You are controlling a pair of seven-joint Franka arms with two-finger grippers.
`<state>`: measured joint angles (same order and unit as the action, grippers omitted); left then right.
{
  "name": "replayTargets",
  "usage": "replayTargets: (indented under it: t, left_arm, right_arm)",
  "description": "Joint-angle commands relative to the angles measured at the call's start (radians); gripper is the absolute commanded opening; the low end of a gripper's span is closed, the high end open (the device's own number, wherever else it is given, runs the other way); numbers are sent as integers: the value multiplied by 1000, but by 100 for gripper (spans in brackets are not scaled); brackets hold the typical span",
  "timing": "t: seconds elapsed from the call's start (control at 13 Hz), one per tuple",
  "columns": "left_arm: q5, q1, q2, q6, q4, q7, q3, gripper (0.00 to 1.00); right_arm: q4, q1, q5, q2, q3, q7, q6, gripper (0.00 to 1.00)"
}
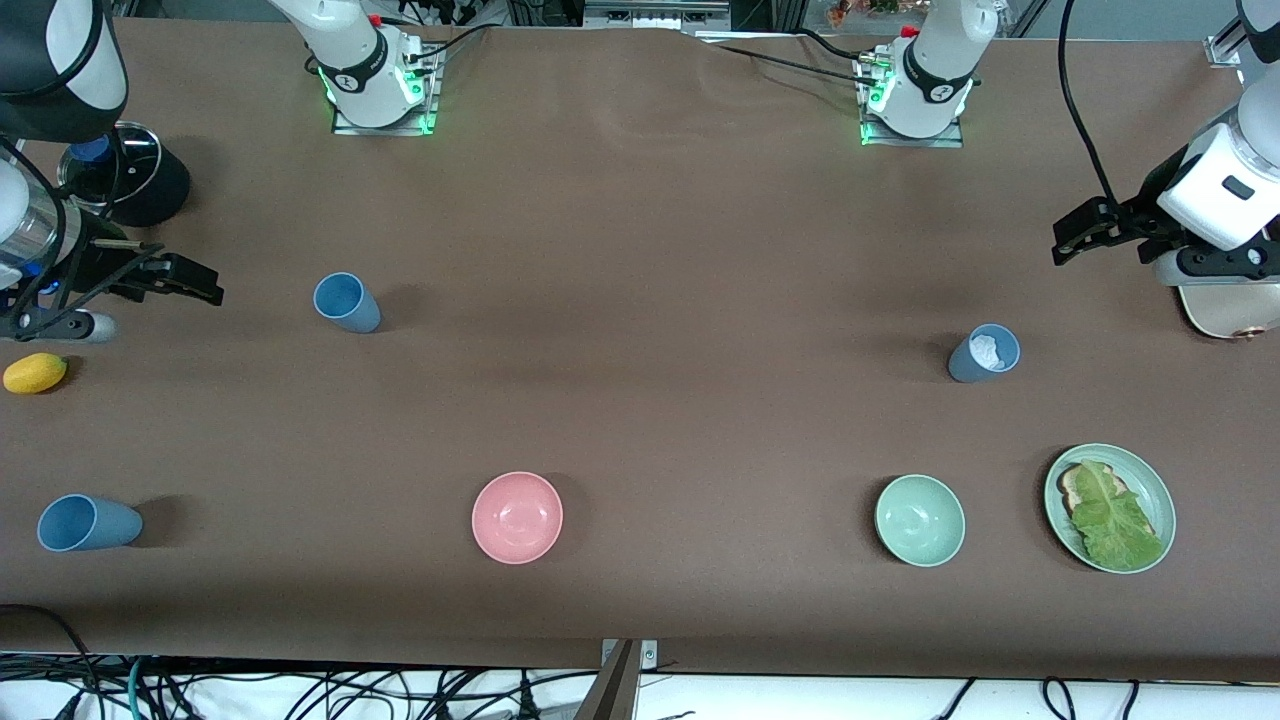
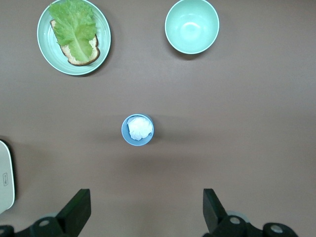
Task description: Stack blue cups with both arms
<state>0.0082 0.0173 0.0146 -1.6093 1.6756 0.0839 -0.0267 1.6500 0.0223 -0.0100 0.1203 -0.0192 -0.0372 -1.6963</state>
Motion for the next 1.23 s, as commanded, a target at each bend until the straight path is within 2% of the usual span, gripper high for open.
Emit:
replayTargets:
  t: [0.0, 1.15]
  left_arm:
    - [16, 1, 10, 9, -1, 10, -2, 100]
    - [24, 1, 10, 11, -1, 2, -4, 100]
  right_arm:
    - [2, -2, 7, -14, -1, -15, -3, 100]
    - [4, -2, 13, -14, -2, -15, -3, 100]
